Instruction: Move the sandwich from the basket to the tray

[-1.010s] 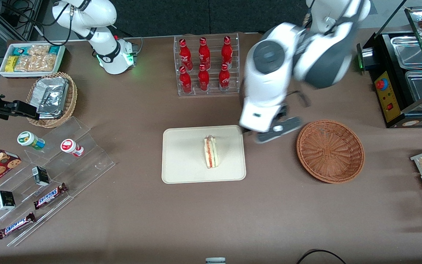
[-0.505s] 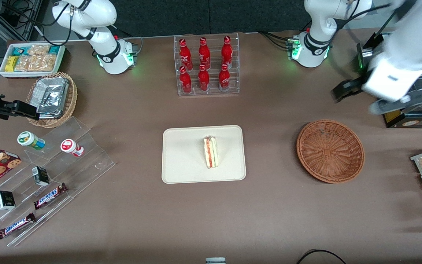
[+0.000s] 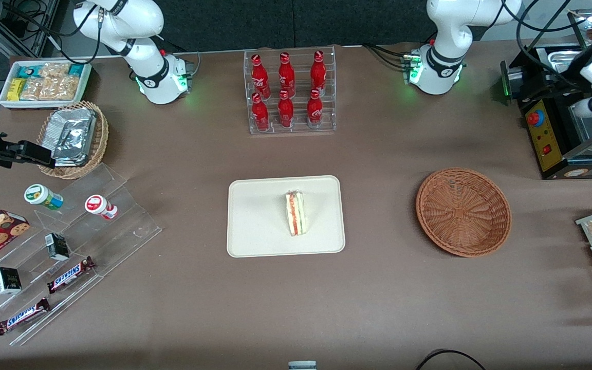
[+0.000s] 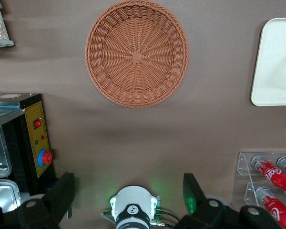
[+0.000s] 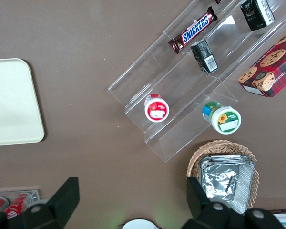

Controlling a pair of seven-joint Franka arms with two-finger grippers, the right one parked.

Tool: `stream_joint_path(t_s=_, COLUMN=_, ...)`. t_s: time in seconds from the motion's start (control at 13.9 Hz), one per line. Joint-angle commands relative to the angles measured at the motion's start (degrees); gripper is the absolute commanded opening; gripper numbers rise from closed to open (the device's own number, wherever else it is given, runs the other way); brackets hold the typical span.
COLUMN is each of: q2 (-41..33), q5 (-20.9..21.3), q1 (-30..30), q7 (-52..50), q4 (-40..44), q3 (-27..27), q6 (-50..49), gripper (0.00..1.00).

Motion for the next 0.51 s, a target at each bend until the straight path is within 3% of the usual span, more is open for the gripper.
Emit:
stream_joint_path(t_s=0.0, q2=-1.32, q5=0.06, q1=2.42, q7=1.28, q4=-3.10, q3=-0.32, q6=2.16, gripper=1.00)
stream_joint_path(t_s=0.43, q2=2.38, q5=0.50, q1=3.41, q7=1.28, q4=2.07, q3=-3.13, q6=2.08, gripper=1.00)
